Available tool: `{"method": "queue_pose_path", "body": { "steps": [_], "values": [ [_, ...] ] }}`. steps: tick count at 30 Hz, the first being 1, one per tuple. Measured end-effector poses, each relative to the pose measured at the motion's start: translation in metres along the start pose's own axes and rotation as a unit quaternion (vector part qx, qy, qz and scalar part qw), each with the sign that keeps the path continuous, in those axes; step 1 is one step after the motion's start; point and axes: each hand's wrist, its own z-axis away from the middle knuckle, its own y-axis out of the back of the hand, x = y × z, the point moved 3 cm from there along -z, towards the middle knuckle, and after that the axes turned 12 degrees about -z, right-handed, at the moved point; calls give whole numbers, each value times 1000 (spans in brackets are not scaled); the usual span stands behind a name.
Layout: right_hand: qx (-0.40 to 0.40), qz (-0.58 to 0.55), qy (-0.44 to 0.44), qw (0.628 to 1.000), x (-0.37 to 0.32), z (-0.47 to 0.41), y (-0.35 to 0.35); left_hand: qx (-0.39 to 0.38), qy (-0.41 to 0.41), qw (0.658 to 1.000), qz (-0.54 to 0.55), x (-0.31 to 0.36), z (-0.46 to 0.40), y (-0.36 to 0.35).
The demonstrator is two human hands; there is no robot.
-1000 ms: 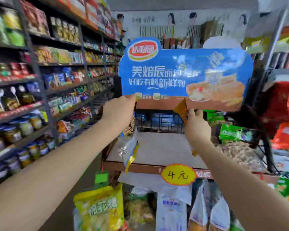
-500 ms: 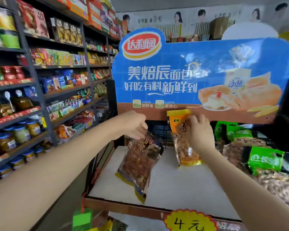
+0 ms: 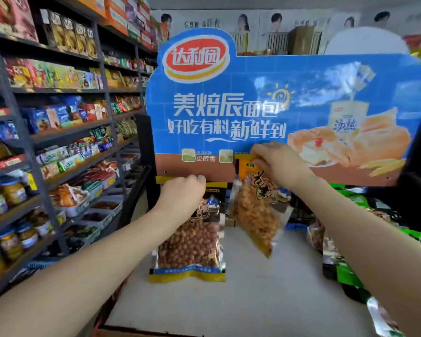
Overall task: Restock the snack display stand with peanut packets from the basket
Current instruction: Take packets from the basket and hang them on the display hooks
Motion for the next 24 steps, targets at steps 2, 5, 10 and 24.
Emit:
{"method": "queue_pose_path", "body": {
  "steps": [2,5,10,24],
  "values": [
    [-10,34,-17,999,0,-5,-6,6,-8,1000,-11,0,-10,4],
    [-60,117,-34,991,-6,-12,-19,58,-19,997,-41,5,-15,4],
    [40,171,-61,983,-25,-3,-10,125,-80,989,-5,18,-1,-19],
    [108,49,-380,918,-61,333,72,338,-465,780,250,200,100,104]
  ]
}}
